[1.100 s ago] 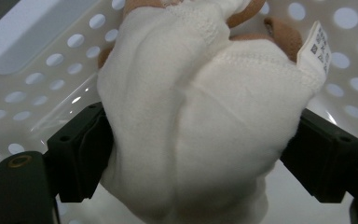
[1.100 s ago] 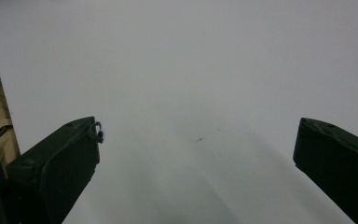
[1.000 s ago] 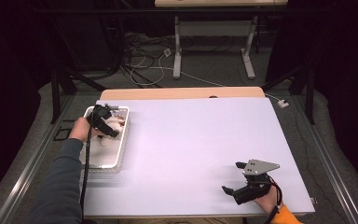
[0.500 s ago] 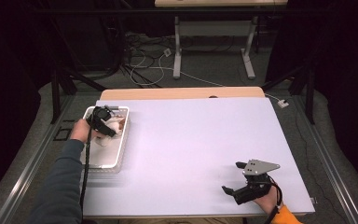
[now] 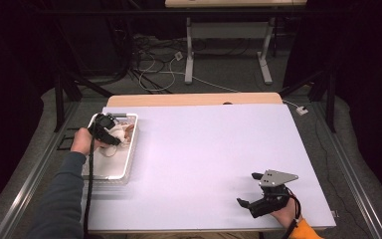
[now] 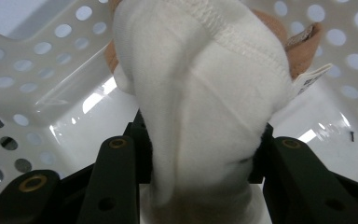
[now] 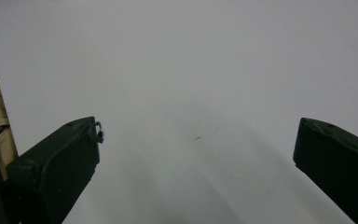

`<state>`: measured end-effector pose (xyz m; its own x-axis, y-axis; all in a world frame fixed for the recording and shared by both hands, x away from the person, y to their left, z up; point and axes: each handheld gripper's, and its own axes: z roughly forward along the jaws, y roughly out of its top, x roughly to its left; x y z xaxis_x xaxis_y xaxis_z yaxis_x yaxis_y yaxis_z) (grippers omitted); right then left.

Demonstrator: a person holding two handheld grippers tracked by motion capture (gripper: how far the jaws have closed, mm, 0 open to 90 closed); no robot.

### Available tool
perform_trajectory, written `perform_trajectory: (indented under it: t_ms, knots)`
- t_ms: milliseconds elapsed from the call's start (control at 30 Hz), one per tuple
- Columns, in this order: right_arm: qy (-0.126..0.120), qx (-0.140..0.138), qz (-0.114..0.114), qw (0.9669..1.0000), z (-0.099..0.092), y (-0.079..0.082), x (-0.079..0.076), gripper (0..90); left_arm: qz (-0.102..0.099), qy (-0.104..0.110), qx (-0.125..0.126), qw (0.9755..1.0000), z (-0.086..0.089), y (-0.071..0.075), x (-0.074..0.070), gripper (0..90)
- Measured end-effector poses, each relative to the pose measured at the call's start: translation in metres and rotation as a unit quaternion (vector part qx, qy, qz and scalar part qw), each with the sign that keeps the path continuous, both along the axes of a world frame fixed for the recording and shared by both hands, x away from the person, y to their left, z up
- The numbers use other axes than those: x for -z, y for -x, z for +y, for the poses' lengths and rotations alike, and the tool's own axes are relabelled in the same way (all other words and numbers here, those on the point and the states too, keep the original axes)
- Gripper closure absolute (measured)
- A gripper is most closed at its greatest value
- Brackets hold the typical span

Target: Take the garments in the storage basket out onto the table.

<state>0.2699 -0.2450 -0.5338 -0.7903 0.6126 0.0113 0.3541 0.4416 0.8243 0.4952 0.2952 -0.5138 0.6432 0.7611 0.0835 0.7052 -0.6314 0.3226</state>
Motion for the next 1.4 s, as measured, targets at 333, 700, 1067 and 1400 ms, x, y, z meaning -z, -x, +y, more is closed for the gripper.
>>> perform_trajectory:
  t_ms: [333,700,1067,1400]
  knots:
    - [0.0,0.001,0.0,1.0,0.0,0.001,-0.001,0.0,-0.015,0.001,-0.001,0.9999,0.003,0.01,-0.021,59.5]
    - [0.0,0.002,0.001,1.0,0.0,0.0,-0.001,0.0,-0.024,0.0,0.009,0.9997,-0.001,0.017,-0.043,59.4]
    - [0.001,0.002,0.001,1.0,0.0,0.001,-0.001,0.0,-0.033,-0.006,0.021,0.9992,-0.005,0.028,-0.058,59.4]
    - [-0.001,0.002,0.0,1.0,0.0,0.0,0.0,0.0,-0.047,0.0,0.027,0.9985,-0.01,0.028,-0.078,59.4]
